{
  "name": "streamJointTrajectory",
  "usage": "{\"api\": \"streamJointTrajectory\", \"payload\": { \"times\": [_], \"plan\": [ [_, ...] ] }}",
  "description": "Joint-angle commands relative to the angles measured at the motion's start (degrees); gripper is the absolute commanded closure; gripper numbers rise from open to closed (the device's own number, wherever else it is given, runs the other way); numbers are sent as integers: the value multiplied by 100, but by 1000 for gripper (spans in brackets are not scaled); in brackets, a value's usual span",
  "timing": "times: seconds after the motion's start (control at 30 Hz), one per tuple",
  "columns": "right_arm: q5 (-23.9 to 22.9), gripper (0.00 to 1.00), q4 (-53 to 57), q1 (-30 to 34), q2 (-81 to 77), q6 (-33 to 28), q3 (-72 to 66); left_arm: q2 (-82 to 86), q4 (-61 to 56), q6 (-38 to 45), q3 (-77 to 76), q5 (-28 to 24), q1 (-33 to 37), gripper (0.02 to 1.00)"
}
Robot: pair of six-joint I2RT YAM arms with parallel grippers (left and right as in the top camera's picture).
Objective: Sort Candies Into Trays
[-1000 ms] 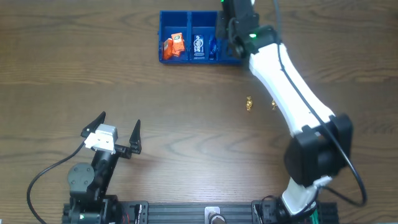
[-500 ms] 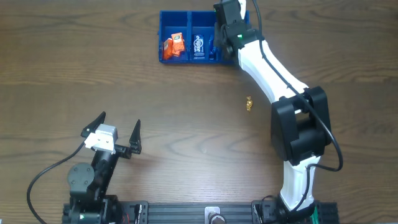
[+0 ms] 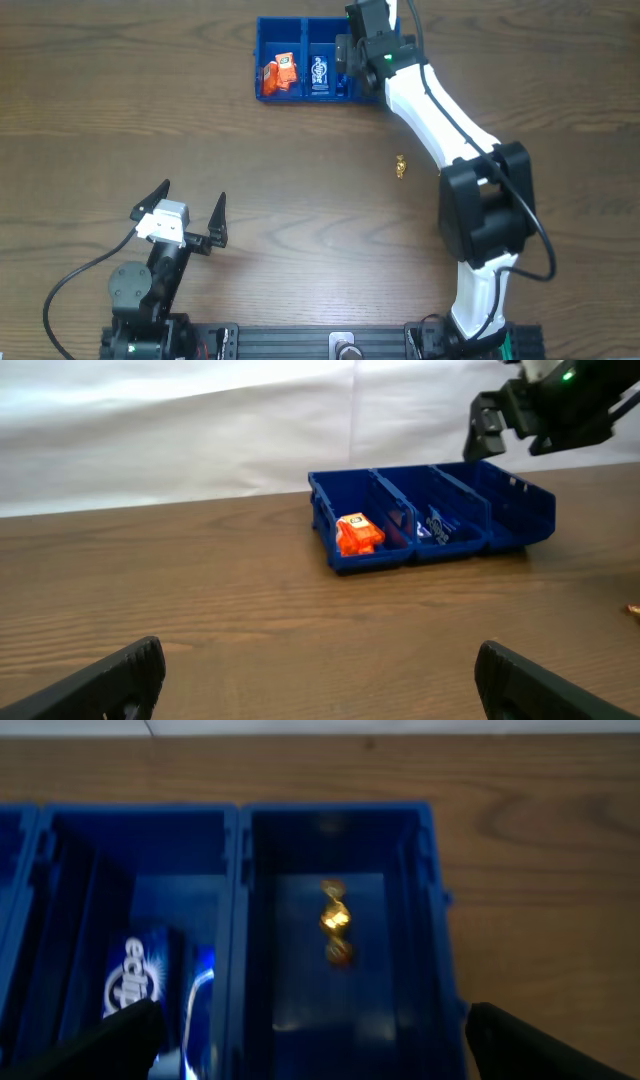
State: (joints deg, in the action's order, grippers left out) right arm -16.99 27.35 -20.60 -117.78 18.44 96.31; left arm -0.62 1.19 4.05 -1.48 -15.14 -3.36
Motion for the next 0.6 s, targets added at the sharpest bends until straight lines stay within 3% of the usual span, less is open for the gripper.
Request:
{"api": "streamJointTrajectory", "payload": {
  "times": [0.03,0.17,0.3,0.43,0.6],
  "plan": [
    [-7,3,1045,190,1307,367,48,39,175,-63,120,-98,35,20],
    [190,3,2538,236,1871,428,46,39,175,-63,120,-98,35,20],
    [704,1,3735,236,1952,431,-79,39,175,-63,120,-98,35,20],
    [1060,1,3630,234,1950,431,-876,39,175,-63,120,-98,35,20],
    [1073,3,2859,236,1943,673,-2155,39,175,-63,120,-98,35,20]
  ]
}}
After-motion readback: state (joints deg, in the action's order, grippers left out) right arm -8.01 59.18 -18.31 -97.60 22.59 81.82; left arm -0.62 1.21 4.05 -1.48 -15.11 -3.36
